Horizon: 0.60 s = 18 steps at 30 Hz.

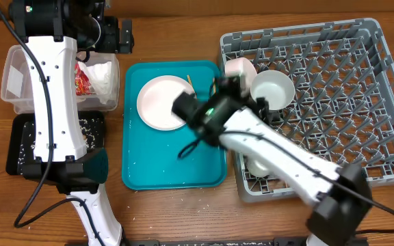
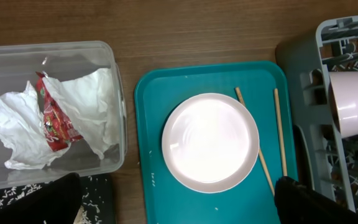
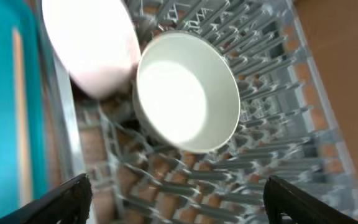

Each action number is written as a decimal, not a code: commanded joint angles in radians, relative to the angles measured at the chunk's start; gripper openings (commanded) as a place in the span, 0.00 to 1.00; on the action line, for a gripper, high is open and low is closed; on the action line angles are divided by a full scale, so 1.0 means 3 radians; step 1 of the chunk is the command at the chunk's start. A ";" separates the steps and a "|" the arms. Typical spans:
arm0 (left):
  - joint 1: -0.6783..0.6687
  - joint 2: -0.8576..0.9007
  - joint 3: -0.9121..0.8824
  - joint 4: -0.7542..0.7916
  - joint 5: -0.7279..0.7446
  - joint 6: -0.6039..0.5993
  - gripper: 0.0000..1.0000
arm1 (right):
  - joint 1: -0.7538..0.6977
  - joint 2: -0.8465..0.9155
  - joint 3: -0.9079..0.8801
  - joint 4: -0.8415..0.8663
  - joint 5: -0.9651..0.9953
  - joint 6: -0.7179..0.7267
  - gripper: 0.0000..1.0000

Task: Sort waste into correct bins and load items into the dishwasher
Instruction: 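Carry the white bowl right and set it in the dish rack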

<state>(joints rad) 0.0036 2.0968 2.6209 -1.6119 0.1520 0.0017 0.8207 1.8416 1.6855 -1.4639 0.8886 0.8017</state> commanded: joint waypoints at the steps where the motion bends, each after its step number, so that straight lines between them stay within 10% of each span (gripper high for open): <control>1: 0.0011 0.0010 0.0062 0.0003 -0.0020 -0.0006 1.00 | -0.0511 -0.0417 0.0336 0.0072 -0.0506 0.0102 0.86; 8: 0.0011 0.0010 0.0062 0.0001 -0.0020 -0.0006 1.00 | -0.1984 -0.0589 0.0336 0.0567 -0.2090 -0.1148 0.84; 18: 0.0011 0.0010 0.0062 0.0003 -0.0020 -0.0006 1.00 | -0.2461 -0.0209 0.0184 0.0750 -0.2747 -0.2406 0.65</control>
<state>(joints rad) 0.0036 2.0968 2.6209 -1.6119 0.1520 0.0017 0.0853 1.7382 1.7706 -1.2602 0.1337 0.2050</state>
